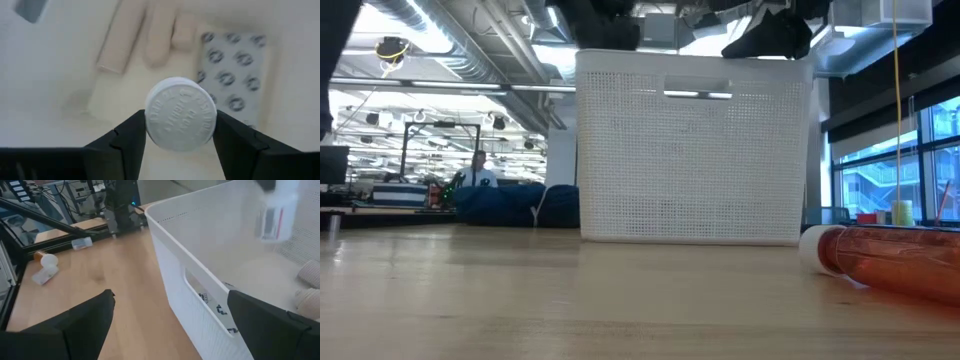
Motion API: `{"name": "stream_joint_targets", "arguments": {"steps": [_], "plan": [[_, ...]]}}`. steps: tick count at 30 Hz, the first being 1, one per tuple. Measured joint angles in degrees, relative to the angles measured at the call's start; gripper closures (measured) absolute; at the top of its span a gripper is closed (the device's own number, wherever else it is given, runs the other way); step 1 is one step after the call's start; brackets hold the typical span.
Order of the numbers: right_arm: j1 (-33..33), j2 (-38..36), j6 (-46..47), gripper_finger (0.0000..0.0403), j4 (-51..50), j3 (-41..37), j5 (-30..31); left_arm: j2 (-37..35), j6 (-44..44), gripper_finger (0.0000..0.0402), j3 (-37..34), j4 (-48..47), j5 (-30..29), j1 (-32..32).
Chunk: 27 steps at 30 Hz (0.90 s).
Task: Pick & place medical supplies in basket/bin
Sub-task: Put the left white medicine bottle into the bin
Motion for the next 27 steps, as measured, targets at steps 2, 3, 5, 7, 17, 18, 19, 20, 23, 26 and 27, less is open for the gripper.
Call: {"name": "stream_joint_targets", "arguments": {"steps": [2, 3, 5, 7, 17, 18, 19, 20, 23, 26, 27], "plan": [[0.0, 0.0, 0.0, 0.0015, 0.0, 0.0, 0.0, 2.6, 1.8, 0.0209, 1.4, -0.7, -0.3, 0.0], [0.0, 0.0, 0.0, 0.0015, 0.0, 0.0, 0.0, 3.7, 2.5, 0.0209, 2.0, -0.7, -0.6, -0.1], [0.0, 0.0, 0.1, 0.0015, 0.0, 0.0, 0.0, 5.7, 3.9, 0.0209, 3.1, -0.6, -1.9, -0.4], [0.0, 0.0, 0.6, 0.0015, 0.0, 0.0, 0.0, 7.6, 5.4, 0.0209, 4.0, -0.5, -3.4, -0.5], [0.0, 0.0, 1.6, 0.0015, 0.0, 0.0, 0.0, 13.6, 8.7, 0.0209, 4.5, -0.2, -8.7, -1.1], [0.0, 0.0, 1.6, 0.0015, 0.0, 0.0, 0.0, 13.9, 8.7, 0.0209, 4.5, -0.2, -8.7, -1.0], [0.0, 0.0, 1.6, 0.0015, 0.0, 0.0, 0.0, 14.4, 8.7, 0.0209, 4.5, -0.1, -8.7, -1.0], [0.0, 0.0, 1.6, 0.0015, 0.0, 0.0, 0.1, 14.8, 8.7, 0.0209, 4.5, -0.2, -8.7, -1.0], [0.0, 0.0, 1.6, 0.0015, 0.0, 0.0, 0.0, 16.4, 9.1, 0.0209, 4.5, -0.5, -9.0, -1.0], [0.0, 0.0, 1.8, 0.0015, 0.0, 0.0, 0.0, 17.5, 9.1, 0.0202, 4.5, -0.7, -9.0, -1.0], [0.0, 0.0, 1.8, 0.0015, 0.1, 0.0, 0.0, 17.8, 9.1, 0.0198, 4.5, -0.9, -9.0, -1.0]]}}
